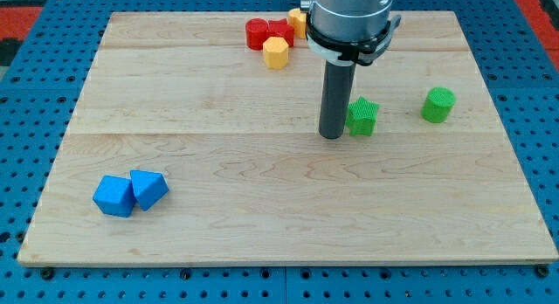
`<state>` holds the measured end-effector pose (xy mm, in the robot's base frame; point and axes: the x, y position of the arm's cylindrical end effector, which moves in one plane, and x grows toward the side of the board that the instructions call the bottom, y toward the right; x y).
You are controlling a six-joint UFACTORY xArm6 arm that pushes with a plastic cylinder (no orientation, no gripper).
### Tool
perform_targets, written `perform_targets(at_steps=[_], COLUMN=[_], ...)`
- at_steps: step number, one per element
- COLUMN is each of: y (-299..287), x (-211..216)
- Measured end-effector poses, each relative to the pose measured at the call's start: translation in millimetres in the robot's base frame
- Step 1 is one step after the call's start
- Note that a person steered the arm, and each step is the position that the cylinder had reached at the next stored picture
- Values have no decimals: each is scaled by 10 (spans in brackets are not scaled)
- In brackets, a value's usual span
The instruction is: Slide the green circle into the green star
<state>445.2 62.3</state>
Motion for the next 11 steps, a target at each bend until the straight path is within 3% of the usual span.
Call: perform_targets(at_steps=[4,6,7,8,9,10,11], y=[233,1797,2003,1701,918,-307,-1338], x=[359,379,-103,-570,-395,-341,34])
